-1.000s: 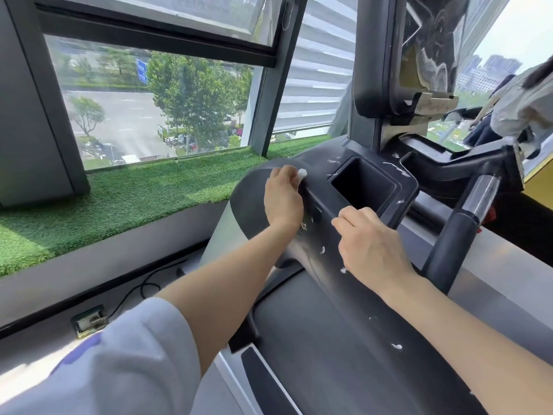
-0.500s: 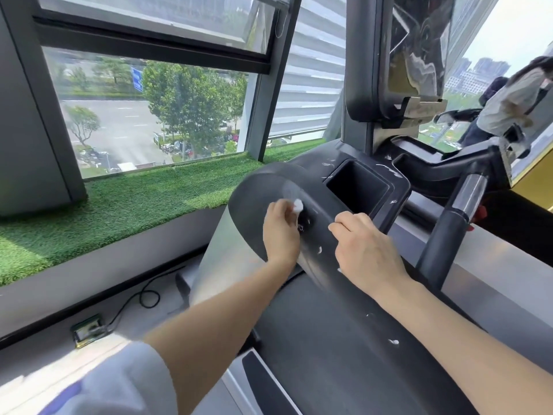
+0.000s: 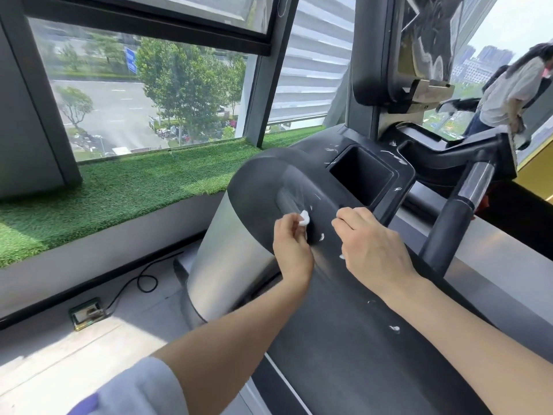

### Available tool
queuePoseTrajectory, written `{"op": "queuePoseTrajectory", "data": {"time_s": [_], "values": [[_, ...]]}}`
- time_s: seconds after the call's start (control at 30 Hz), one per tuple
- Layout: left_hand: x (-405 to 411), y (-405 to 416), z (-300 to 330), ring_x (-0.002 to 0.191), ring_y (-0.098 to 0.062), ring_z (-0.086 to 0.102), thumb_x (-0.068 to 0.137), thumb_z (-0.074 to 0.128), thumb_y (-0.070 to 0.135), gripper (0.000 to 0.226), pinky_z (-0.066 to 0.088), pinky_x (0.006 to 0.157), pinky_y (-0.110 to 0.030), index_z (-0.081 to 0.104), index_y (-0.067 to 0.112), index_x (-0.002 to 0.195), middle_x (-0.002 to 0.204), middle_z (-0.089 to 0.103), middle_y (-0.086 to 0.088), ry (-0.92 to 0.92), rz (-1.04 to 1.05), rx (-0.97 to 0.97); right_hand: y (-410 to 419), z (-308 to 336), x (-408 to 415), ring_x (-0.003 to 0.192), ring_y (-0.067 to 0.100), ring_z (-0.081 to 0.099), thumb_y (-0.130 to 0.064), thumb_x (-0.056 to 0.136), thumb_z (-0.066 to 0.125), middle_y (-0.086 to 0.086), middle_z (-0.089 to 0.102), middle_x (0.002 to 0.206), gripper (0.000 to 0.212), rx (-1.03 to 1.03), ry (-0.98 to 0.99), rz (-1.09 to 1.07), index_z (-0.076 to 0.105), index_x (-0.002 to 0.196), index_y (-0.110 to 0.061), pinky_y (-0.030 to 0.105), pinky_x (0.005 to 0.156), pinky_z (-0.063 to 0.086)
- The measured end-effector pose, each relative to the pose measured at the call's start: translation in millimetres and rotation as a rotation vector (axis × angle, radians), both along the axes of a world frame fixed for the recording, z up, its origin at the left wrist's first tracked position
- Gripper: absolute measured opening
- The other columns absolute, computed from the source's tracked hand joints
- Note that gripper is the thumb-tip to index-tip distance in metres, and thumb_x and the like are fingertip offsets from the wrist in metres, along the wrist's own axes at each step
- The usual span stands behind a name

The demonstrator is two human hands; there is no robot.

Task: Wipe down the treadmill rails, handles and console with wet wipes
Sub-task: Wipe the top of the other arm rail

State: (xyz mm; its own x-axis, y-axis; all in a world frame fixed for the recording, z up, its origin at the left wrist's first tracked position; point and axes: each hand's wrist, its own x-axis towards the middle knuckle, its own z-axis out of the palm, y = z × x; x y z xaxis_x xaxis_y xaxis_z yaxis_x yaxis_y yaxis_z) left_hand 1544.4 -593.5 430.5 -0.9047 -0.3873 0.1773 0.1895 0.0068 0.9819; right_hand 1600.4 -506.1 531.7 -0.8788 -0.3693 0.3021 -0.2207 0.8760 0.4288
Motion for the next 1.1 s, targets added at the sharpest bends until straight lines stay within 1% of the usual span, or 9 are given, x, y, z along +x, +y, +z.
{"op": "queuePoseTrajectory", "data": {"time_s": [0.07,0.2,0.27,0.4,0.6,0.7,0.83,0.97,1.1], "values": [[-6,-6,2,0.074,-0.006,0.050,0.094,0.052,0.004,0.008,0.036,0.068,-0.008,0.060,0.006,0.093,0.087,0.049,0.006,0.003,0.006,0.008,-1,1,-2,0.081,0.020,0.058,0.005,0.059,0.073,-0.002,0.058,0.087,0.026,0.010,0.006,-0.003,0.060,0.077,-0.010,0.013,0.042,0.000],[-45,-27,15,0.079,-0.013,0.050,0.095,0.050,0.007,0.011,0.036,0.073,-0.018,0.061,0.005,0.094,0.094,0.049,0.002,-0.109,0.092,0.066,-3,2,-3,0.080,0.021,0.058,0.006,0.060,0.072,-0.001,0.058,0.085,0.025,-0.009,0.020,-0.003,0.061,0.076,-0.009,0.011,0.043,0.001],[-36,-17,13,0.077,-0.012,0.050,0.095,0.050,0.008,0.010,0.035,0.071,-0.017,0.060,0.008,0.092,0.092,0.050,0.002,-0.116,0.082,0.087,-3,0,0,0.080,0.021,0.058,0.007,0.059,0.073,-0.001,0.058,0.085,0.026,-0.019,0.015,-0.003,0.060,0.075,-0.009,0.011,0.042,0.001],[14,2,6,0.074,-0.003,0.049,0.093,0.050,0.002,0.016,0.034,0.066,-0.004,0.054,0.016,0.088,0.085,0.048,0.010,-0.051,-0.053,0.047,-3,-2,2,0.081,0.021,0.059,0.005,0.054,0.077,-0.001,0.059,0.086,0.031,-0.004,0.013,-0.015,0.061,0.076,-0.009,0.012,0.041,0.001],[-37,-21,32,0.078,-0.011,0.053,0.093,0.055,0.008,0.008,0.035,0.066,-0.011,0.063,0.008,0.091,0.090,0.052,0.004,-0.027,0.024,0.048,-4,-2,7,0.080,0.020,0.059,0.003,0.055,0.079,-0.001,0.058,0.084,0.029,-0.016,0.014,-0.011,0.062,0.075,-0.009,0.013,0.039,0.005],[0,-7,22,0.072,-0.002,0.052,0.093,0.055,0.006,0.009,0.035,0.066,-0.004,0.063,0.007,0.089,0.087,0.053,0.005,-0.014,-0.032,0.023,-3,-3,10,0.080,0.020,0.058,0.001,0.057,0.079,-0.001,0.057,0.083,0.028,-0.021,0.010,-0.010,0.061,0.074,-0.010,0.016,0.037,0.013],[9,-7,21,0.073,0.000,0.053,0.091,0.056,0.002,0.009,0.035,0.069,-0.003,0.064,0.005,0.090,0.086,0.054,0.004,0.023,-0.056,0.005,-4,-3,10,0.080,0.020,0.058,0.001,0.058,0.078,-0.001,0.057,0.083,0.026,-0.013,0.015,-0.011,0.060,0.074,-0.010,0.017,0.037,0.013],[-30,-20,37,0.081,-0.013,0.056,0.092,0.056,0.006,0.009,0.036,0.069,-0.011,0.065,0.007,0.091,0.093,0.058,-0.002,-0.027,0.022,0.048,-4,-3,11,0.079,0.020,0.058,0.001,0.058,0.078,-0.001,0.057,0.082,0.026,-0.025,0.010,-0.013,0.060,0.074,-0.010,0.013,0.039,0.004],[19,-1,22,0.076,-0.007,0.054,0.091,0.055,0.000,0.011,0.038,0.069,-0.005,0.064,0.007,0.089,0.085,0.054,0.008,0.028,-0.076,0.030,1,-6,15,0.078,0.019,0.058,0.001,0.055,0.079,-0.002,0.057,0.082,0.028,-0.021,0.019,-0.016,0.059,0.073,-0.011,0.013,0.040,0.002]]}}
